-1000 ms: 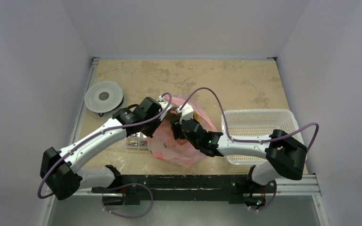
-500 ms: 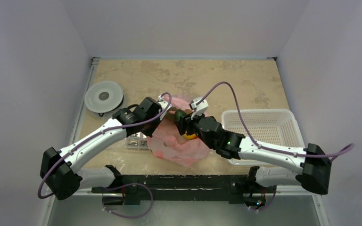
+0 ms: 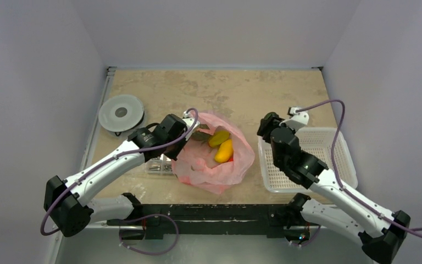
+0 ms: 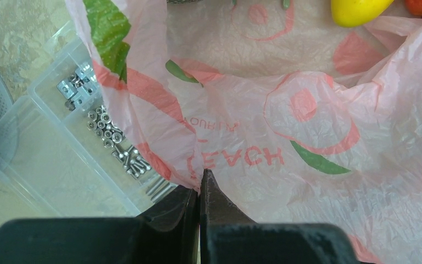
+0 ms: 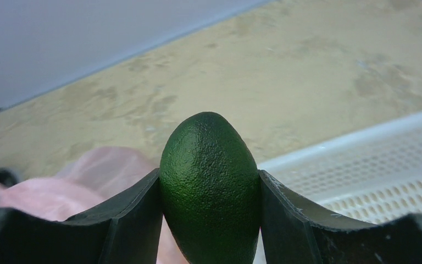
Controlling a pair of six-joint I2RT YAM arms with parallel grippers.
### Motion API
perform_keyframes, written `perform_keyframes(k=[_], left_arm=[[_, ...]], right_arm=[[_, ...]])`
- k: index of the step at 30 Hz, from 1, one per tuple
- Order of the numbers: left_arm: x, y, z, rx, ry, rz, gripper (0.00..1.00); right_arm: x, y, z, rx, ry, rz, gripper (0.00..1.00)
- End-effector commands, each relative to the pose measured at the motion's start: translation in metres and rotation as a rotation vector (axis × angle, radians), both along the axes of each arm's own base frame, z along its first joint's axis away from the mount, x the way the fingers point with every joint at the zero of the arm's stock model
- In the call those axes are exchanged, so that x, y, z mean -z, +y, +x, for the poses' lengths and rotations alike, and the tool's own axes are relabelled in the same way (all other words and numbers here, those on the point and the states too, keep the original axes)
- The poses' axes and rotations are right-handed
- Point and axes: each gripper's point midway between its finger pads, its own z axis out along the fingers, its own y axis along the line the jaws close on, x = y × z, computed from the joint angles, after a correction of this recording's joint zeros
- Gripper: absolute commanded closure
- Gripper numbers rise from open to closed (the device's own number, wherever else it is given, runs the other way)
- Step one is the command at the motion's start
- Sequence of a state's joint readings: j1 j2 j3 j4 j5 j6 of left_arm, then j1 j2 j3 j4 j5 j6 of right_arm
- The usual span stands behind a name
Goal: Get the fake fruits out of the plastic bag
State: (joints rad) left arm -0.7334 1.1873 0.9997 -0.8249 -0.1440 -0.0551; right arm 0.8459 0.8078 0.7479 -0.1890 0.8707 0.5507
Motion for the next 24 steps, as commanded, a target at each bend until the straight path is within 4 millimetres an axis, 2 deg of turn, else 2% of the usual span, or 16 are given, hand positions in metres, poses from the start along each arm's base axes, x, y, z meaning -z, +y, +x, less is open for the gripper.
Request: perform_keyframes(k=[1,3,6,11,13,15,18,20,22,24], left_arm=[[-0.005,-0.003,0.004,0.024,-0.045,-0.002,1.0],[-0.005,-0.003,0.003,0.026,-0.045,0.003,1.0],[-0.005,-0.004,0.004,0.029,-0.045,0.004,1.0],[-0.007,-0.004,0.003,0.031,-0.052,-0.003,1.0],[-0.007,-0.004,0.004,0.033,-0.055,-0.005,1.0],[-0.009,-0.005,0.005,0.033,-0.06,-0.006,1.0],[-0.014,-0.012,0.007,0.045,-0.057,-0.029,1.0],[-0.027,-0.018,0.009,0.06,-0.047,-0.034,1.0],[-0.035,-0.022,0.014,0.085,-0.055,-0.026,1.0],[-0.03,-0.024,0.02,0.112,-0.063,0.002,1.0]], right_arm=[[0.069,-0.058,-0.007,0.23,0.22,0.103,1.0],[0.106,-0.081,-0.016,0.328,0.315,0.172,1.0],[0.145,-0.098,-0.022,0.365,0.397,0.243,1.0],[0.178,-0.1,-0.02,0.366,0.486,0.338,1.0],[0.19,-0.097,-0.02,0.37,0.522,0.343,0.96],[0.197,-0.096,-0.021,0.37,0.544,0.341,0.84],[0.2,-0.096,-0.021,0.357,0.54,0.333,0.47],[0.194,-0.094,-0.019,0.326,0.503,0.334,0.28],[0.185,-0.095,-0.019,0.309,0.457,0.33,0.14],[0.173,-0.101,-0.018,0.311,0.415,0.303,0.04]])
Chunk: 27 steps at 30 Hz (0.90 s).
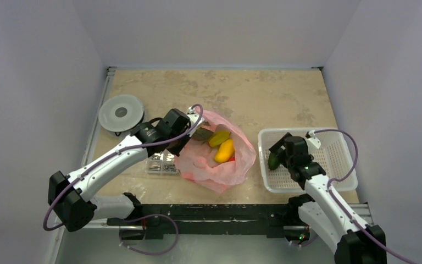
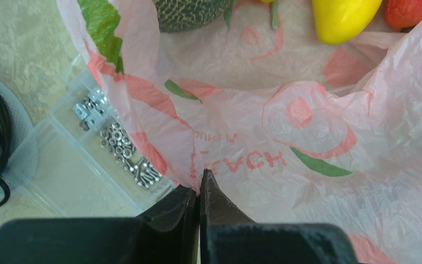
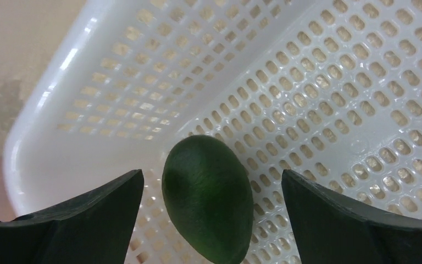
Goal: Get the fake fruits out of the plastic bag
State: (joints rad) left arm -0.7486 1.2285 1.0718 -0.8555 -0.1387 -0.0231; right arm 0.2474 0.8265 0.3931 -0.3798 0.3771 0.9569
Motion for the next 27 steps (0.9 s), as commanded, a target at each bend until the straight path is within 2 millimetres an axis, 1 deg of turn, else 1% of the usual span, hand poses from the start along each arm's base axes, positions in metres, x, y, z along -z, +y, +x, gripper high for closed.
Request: perform_keyframes(k=[1,2,3,4,6,7,9,10,11,12,15,16,19,22,23,24,26,27], left_arm=[[-0.012,-0.015,0.017,0.075,-0.052,-0.001,1.0],[-0.005,-0.017,0.017,0.077,-0.042,0.003,1.0],[0.005,-0.018,0.014,0.086,-0.023,-0.001,1.0],[0.011,-0.022,0.011,0.102,-0.007,-0.018,1.0],[0.012,-0.028,0.006,0.128,0.01,-0.046,1.0],[0.01,-0.029,0.005,0.13,0.001,-0.051,1.0],[0.008,-0.027,0.007,0.124,-0.024,-0.059,1.0],[0.006,-0.026,0.008,0.118,-0.033,-0.057,1.0],[0.005,-0.024,0.009,0.11,-0.04,-0.052,1.0],[0.005,-0.023,0.01,0.104,-0.045,-0.047,1.0],[0.005,-0.015,0.013,0.076,-0.061,-0.009,1.0],[0.006,-0.011,0.014,0.066,-0.065,0.011,1.0],[0.007,-0.003,0.014,0.052,-0.077,0.04,1.0],[0.004,-0.002,0.012,0.056,-0.092,0.027,1.0],[0.003,-0.002,0.012,0.054,-0.096,0.024,1.0],[0.003,-0.002,0.011,0.056,-0.099,0.022,1.0],[0.002,-0.002,0.012,0.058,-0.101,0.022,1.0],[0.002,-0.003,0.012,0.058,-0.102,0.021,1.0]], right_arm=[[-0.04,-0.01,0.014,-0.006,-0.15,-0.058,0.02],[-0.054,-0.011,0.016,-0.027,-0.178,-0.087,0.01],[-0.071,-0.01,0.02,-0.053,-0.216,-0.107,0.01],[-0.086,-0.01,0.022,-0.074,-0.252,-0.122,0.01],[-0.113,-0.004,0.027,-0.139,-0.33,-0.14,0.01],[-0.127,0.004,0.031,-0.189,-0.372,-0.135,0.01],[-0.145,0.027,0.037,-0.318,-0.426,-0.117,0.01],[-0.151,0.042,0.04,-0.385,-0.439,-0.108,0.01],[-0.155,0.057,0.042,-0.445,-0.448,-0.109,0.01],[-0.164,0.079,0.041,-0.514,-0.469,-0.113,0.01],[-0.18,0.138,0.035,-0.668,-0.507,-0.185,0.01],[-0.179,0.159,0.034,-0.718,-0.504,-0.213,0.01],[-0.191,0.207,0.03,-0.84,-0.524,-0.219,0.01],[-0.203,0.246,0.02,-0.933,-0.576,-0.183,0.01],[-0.202,0.255,0.016,-0.95,-0.585,-0.165,0.01],[-0.203,0.262,0.014,-0.948,-0.599,-0.131,0.05],[-0.194,0.272,0.01,-0.94,-0.588,-0.065,0.22],[-0.191,0.279,0.005,-0.949,-0.593,-0.031,0.32]])
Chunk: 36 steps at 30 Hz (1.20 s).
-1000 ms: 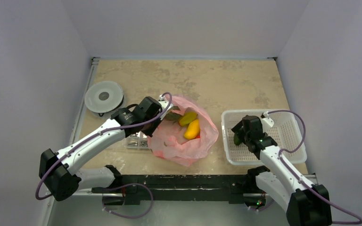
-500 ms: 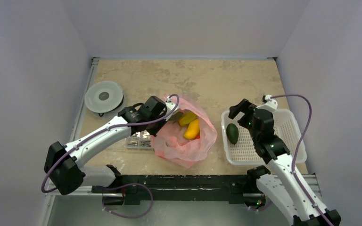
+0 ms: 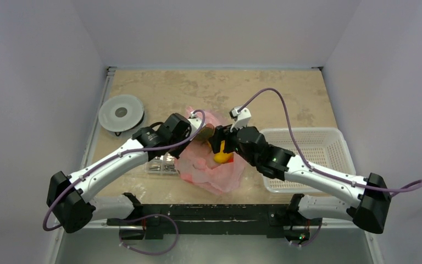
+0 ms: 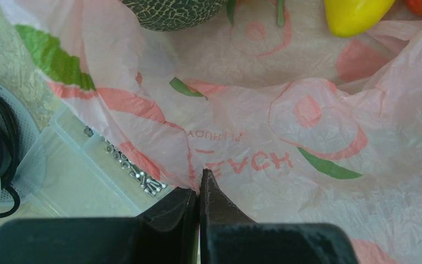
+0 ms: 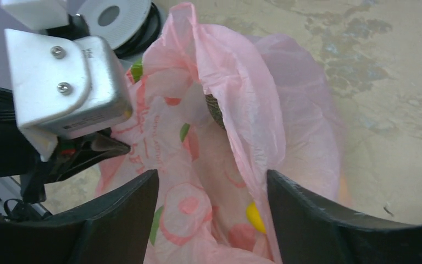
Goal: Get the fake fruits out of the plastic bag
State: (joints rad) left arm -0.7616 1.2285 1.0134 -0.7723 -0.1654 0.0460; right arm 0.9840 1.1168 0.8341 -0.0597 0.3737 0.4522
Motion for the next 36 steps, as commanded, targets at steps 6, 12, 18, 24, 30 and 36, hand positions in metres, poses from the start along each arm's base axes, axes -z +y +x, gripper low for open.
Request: perform_keyframes(k=[6,12,18,24,30,36], left_arm=[[-0.009,-0.004,0.001,0.021,-0.042,-0.008,1.0],[-0.003,-0.007,-0.001,0.039,-0.027,0.016,1.0],[-0.002,-0.008,-0.002,0.046,-0.031,0.022,1.0],[-0.005,-0.008,-0.003,0.045,-0.042,0.011,1.0],[-0.002,-0.01,-0.006,0.055,-0.036,0.013,1.0],[-0.001,-0.012,-0.008,0.07,-0.043,0.024,1.0]], right_arm=[[0.019,0.041,-0.019,-0.037,0.035,0.115,0.58],[0.021,0.004,-0.012,0.115,-0.029,0.031,0.49],[-0.021,-0.012,-0.02,0.049,-0.119,-0.095,0.32],[-0.043,0.012,-0.059,-0.143,-0.129,0.06,0.23],[0.009,0.036,-0.059,-0.136,-0.011,0.06,0.36],[0.057,0.028,-0.021,0.037,0.083,0.01,0.41]])
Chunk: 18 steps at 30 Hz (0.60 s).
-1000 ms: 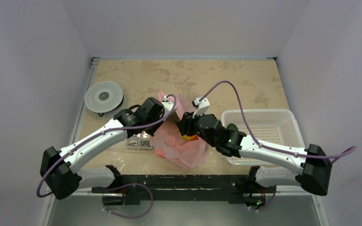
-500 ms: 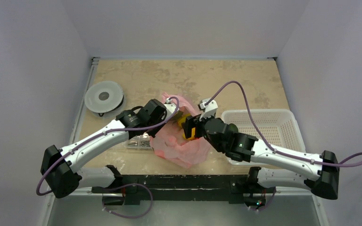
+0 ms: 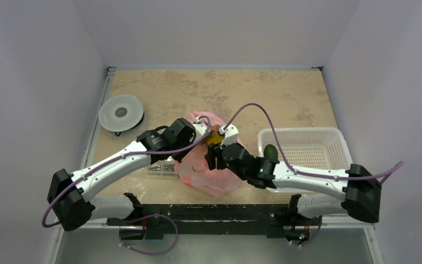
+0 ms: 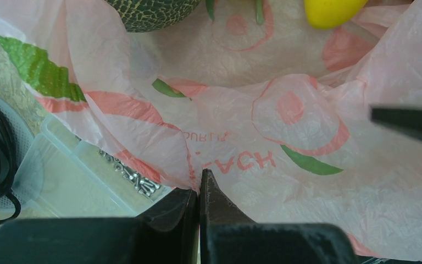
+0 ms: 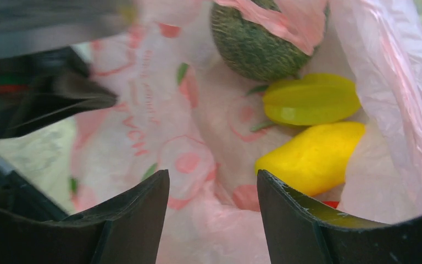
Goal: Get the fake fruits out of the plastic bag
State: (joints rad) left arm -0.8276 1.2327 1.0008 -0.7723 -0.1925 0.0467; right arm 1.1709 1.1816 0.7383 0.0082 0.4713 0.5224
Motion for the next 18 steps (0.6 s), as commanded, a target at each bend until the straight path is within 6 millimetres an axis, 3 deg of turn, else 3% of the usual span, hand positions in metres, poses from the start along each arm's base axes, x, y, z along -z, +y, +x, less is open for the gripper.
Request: perform_keyframes(k=[1,8,13,15,18], left_arm=[[-0.006,-0.004,0.002,0.024,-0.038,-0.005,1.0],[-0.005,-0.007,-0.001,0.043,-0.036,-0.006,1.0],[-0.006,-0.01,-0.003,0.058,-0.038,-0.011,1.0],[-0.005,-0.011,-0.003,0.063,-0.035,-0.012,1.0],[-0.004,-0.012,-0.003,0.068,-0.028,-0.013,1.0]], right_arm=[[0.012,-0.002,0.03,0.129,0.04,0.034,0.41],[0.064,-0.04,0.056,0.418,0.143,-0.188,0.39],[0.073,-0.057,0.061,0.446,0.094,-0.301,0.27],[0.075,-0.063,0.064,0.466,0.071,-0.339,0.17],[0.079,-0.064,0.068,0.465,0.044,-0.356,0.09]])
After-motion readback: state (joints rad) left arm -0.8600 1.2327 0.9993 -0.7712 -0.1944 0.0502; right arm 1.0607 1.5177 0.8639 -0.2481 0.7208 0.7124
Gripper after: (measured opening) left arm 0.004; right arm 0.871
